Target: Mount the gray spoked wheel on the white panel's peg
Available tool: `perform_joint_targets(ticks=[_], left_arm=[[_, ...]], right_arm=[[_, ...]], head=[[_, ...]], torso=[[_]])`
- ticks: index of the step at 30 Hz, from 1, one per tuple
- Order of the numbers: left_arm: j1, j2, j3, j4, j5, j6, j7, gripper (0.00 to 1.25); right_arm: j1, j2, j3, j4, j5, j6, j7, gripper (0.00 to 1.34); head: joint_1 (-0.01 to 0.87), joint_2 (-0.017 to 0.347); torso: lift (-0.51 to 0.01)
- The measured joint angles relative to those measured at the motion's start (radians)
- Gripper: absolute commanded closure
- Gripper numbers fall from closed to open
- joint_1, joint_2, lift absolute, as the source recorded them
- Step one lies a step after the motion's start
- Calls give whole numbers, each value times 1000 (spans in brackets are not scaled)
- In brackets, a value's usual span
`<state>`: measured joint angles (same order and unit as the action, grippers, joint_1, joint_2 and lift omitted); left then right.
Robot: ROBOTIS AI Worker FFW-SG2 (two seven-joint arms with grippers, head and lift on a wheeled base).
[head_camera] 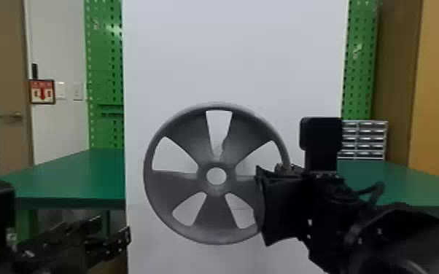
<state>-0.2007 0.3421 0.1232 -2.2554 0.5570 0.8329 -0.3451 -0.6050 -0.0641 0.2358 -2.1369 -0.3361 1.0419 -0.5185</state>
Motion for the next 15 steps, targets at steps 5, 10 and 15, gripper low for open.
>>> perform_joint_targets(ticks=[5,10,15], left_arm=[[-8,4,-11,2,0,3,0,495],[-15,7,-17,3,0,6,0,495],[-17,8,-20,4,0,8,0,495]], right_arm=[[-30,-5,-4,-5,-32,22,-29,1170],[-50,-11,-3,-15,-45,28,-50,1170],[-62,-18,-18,-20,-73,33,-61,1170]], head=[[114,-8],[114,-8],[114,-8]], torso=[[-464],[-464],[-464]])
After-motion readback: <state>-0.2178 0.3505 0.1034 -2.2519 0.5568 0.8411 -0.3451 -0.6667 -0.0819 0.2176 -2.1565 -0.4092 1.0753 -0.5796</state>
